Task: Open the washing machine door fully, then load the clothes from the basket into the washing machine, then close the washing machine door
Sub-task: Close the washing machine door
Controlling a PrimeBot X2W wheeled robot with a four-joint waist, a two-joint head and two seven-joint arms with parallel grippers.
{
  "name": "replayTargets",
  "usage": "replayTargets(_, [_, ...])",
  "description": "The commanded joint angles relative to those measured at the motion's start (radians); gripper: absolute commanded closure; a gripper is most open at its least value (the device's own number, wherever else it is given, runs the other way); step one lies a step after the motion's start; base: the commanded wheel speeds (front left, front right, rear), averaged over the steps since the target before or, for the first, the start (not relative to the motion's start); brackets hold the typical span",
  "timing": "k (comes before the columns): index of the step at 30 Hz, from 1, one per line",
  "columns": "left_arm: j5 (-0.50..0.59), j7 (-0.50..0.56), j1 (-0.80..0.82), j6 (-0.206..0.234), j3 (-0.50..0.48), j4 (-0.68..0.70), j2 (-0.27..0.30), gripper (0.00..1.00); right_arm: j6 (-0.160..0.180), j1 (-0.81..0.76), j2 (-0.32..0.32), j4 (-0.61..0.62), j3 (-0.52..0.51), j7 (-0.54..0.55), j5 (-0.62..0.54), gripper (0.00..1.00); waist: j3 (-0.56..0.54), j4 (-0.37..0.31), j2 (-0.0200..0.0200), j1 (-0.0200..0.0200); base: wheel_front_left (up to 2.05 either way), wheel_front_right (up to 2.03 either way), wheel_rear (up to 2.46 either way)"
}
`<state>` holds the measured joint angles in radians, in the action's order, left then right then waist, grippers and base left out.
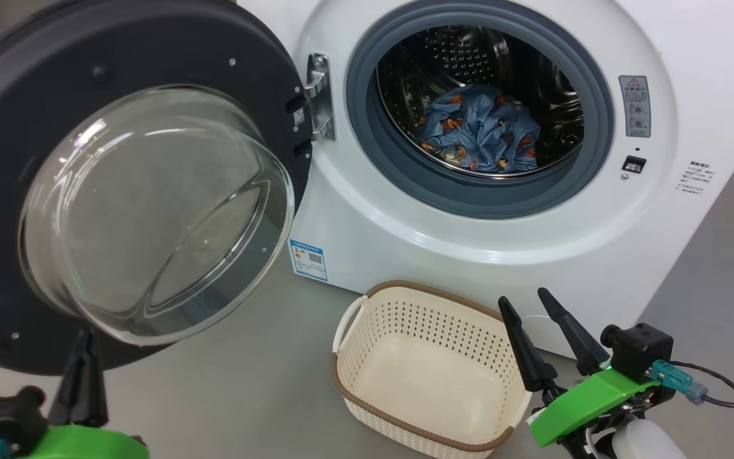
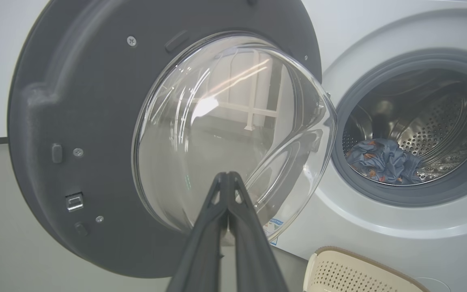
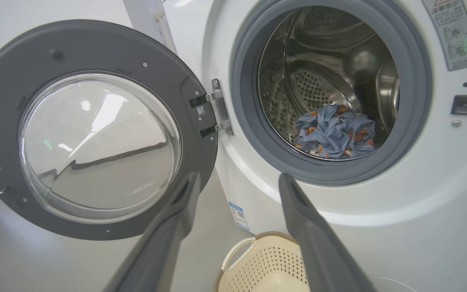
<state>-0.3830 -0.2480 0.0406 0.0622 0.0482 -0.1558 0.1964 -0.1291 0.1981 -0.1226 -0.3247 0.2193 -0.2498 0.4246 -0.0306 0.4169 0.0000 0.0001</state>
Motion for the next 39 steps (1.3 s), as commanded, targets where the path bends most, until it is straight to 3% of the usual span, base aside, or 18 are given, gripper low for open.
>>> replayTargets(1, [-0.005, -0.009, 0.048, -0.004, -0.044, 0.036, 0.033, 1.0, -0.002, 0.008, -0.003, 0.021, 0.026, -0.012, 0.0, 0.0, 0.001, -0.003, 0.0, -0.0001, 0.0, 0.0, 0.0])
replayTargets(9, [-0.092, 0.025, 0.132, -0.047, -0.12, 0.124, 0.1, 1.0, -0.002, 0.003, -0.011, 0.02, 0.027, -0.012, 0.0, 0.0, 0.003, -0.022, 0.0, -0.0001, 0.0, 0.0, 0.0])
replayTargets(18, [-0.306, 0.128, 0.321, -0.085, -0.267, 0.2, 0.175, 1.0, -0.002, 0.01, -0.019, 0.018, 0.035, -0.012, -0.005, 0.0, 0.024, -0.05, 0.0, -0.0001, 0.0, 0.0, 0.0])
replayTargets(23, [-0.458, 0.183, 0.423, -0.107, -0.382, 0.084, 0.235, 1.0, -0.002, 0.03, -0.029, 0.014, 0.036, -0.012, -0.014, 0.0, 0.054, -0.082, 0.0, -0.0001, 0.0, 0.0, 0.0])
replayTargets(30, [-0.665, 0.257, 0.528, -0.132, -0.532, -0.213, 0.305, 1.0, -0.002, 0.05, -0.039, 0.009, 0.042, -0.012, -0.024, 0.0, 0.082, -0.125, 0.0, -0.0001, 0.0, 0.0, 0.0])
replayTargets(39, [-0.766, 0.331, 0.626, -0.166, -0.593, -0.559, 0.415, 1.0, -0.002, 0.068, -0.058, 0.008, 0.049, -0.012, -0.033, 0.0, 0.11, -0.158, 0.0, -0.0001, 0.0, 0.0, 0.0])
